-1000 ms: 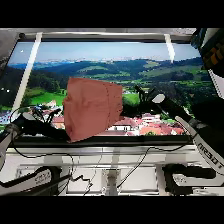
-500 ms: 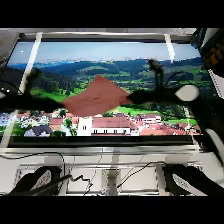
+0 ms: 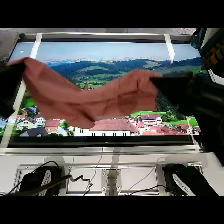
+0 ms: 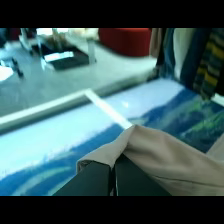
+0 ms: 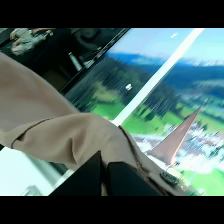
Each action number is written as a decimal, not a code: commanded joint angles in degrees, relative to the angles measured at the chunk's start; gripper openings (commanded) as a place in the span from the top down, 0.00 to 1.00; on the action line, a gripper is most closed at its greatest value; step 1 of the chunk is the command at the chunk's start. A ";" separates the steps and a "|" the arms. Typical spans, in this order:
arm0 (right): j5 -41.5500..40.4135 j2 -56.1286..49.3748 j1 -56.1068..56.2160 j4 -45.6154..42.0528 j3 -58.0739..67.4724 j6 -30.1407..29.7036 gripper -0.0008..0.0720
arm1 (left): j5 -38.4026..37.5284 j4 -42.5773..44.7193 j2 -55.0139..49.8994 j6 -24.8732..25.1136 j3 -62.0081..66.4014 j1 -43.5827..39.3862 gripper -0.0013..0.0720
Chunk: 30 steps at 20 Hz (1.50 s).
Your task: Fold the clothes and pants, and hang the long-sleeved shirts on hangers.
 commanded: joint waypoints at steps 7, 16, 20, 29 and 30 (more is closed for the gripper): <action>-8.87 -10.08 0.07 -5.84 -12.46 11.67 0.97 | 1.14 8.83 -16.83 -19.69 -2.40 -2.03 0.98; -31.63 -36.81 -0.11 -2.25 -15.72 12.83 0.97 | 8.96 9.46 -55.98 -8.44 0.13 -17.35 0.98; -20.57 -36.39 -2.97 -7.72 -13.49 11.37 0.97 | 4.37 10.03 -53.11 -11.52 2.01 -15.61 0.98; 17.40 -37.11 -7.80 -23.30 -8.00 5.79 0.97 | -26.91 30.27 -51.30 -31.71 -2.69 -19.39 0.97; 17.97 -37.33 -7.80 -23.47 -8.04 5.81 0.97 | -26.91 30.27 -51.60 -31.93 -4.50 -20.83 0.97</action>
